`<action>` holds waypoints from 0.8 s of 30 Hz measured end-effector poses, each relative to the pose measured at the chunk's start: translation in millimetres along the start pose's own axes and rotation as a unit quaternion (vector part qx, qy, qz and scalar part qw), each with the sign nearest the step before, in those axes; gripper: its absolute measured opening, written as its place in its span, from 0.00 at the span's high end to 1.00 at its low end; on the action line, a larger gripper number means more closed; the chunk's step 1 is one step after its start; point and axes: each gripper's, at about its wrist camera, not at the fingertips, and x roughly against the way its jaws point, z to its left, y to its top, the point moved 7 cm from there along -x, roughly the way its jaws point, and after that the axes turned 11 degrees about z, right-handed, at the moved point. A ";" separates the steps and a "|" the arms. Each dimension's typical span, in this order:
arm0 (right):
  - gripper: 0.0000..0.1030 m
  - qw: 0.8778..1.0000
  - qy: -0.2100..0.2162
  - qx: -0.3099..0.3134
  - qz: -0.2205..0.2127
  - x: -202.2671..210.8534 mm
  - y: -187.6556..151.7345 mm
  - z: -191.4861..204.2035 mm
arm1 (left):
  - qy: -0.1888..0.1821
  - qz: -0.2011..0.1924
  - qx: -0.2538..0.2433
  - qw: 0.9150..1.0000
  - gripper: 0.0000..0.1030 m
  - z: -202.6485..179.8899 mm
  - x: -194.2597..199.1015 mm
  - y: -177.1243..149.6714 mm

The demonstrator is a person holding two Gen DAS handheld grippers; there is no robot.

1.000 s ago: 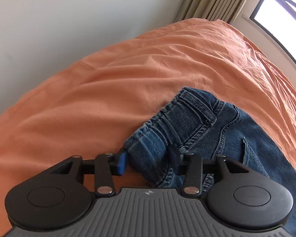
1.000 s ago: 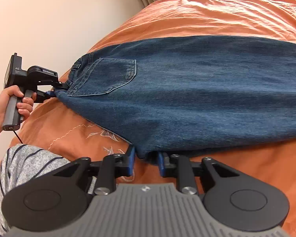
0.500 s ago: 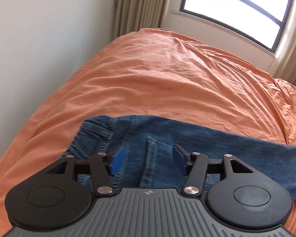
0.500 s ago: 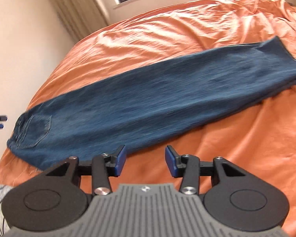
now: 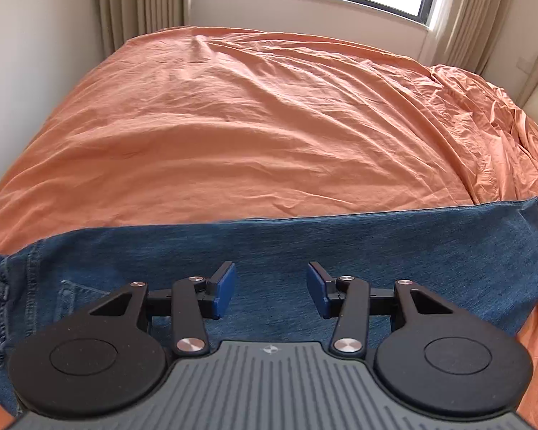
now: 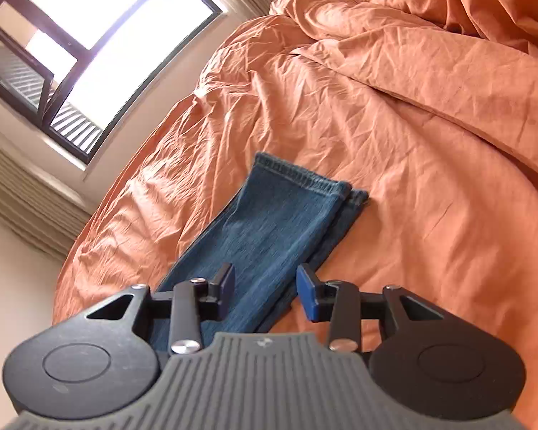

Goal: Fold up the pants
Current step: 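Close the right tool on the stacked leg hems, then lift the hems with the right tool and carry them toward the waistband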

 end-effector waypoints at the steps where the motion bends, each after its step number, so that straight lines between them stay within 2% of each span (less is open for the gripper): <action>1: 0.65 1.000 -0.002 -0.007 -0.001 -8.5 10.1 -6.8 | 0.000 0.003 -0.006 1.000 0.47 -9.4 -6.5 4.7; 8: 0.75 0.998 -0.003 -0.055 0.013 -62.0 51.1 -46.9 | -0.013 0.026 -0.057 0.998 0.47 -76.7 -52.1 26.1; 9: 0.79 0.998 0.005 -0.063 0.012 -64.7 53.6 -51.2 | -0.015 0.029 -0.064 0.997 0.47 -85.6 -58.3 27.9; 10: 0.96 0.998 0.014 -0.063 0.011 -64.8 56.7 -52.7 | -0.019 0.032 -0.072 0.997 0.47 -95.1 -64.6 29.4; 11: 0.98 0.998 0.020 -0.058 0.007 -62.0 59.5 -51.9 | -0.024 0.036 -0.079 0.996 0.48 -104.0 -70.6 30.4; 13: 1.00 0.999 0.025 -0.023 -0.016 -46.0 60.9 -42.7 | -0.036 0.043 -0.094 0.994 0.50 -121.6 -82.8 31.7; 15: 1.00 1.000 0.000 0.011 -0.022 -40.7 58.1 -39.0 | -0.045 0.048 -0.106 0.992 0.51 -137.8 -96.5 31.9; 18: 1.00 1.000 -0.021 0.014 -0.004 -55.8 53.4 -54.8 | -0.050 0.054 -0.117 0.990 0.54 -158.7 -116.8 32.1; 24: 0.99 1.000 -0.016 0.023 0.008 -62.0 50.3 -61.7 | -0.052 0.048 -0.135 0.988 0.54 -188.8 -140.9 40.3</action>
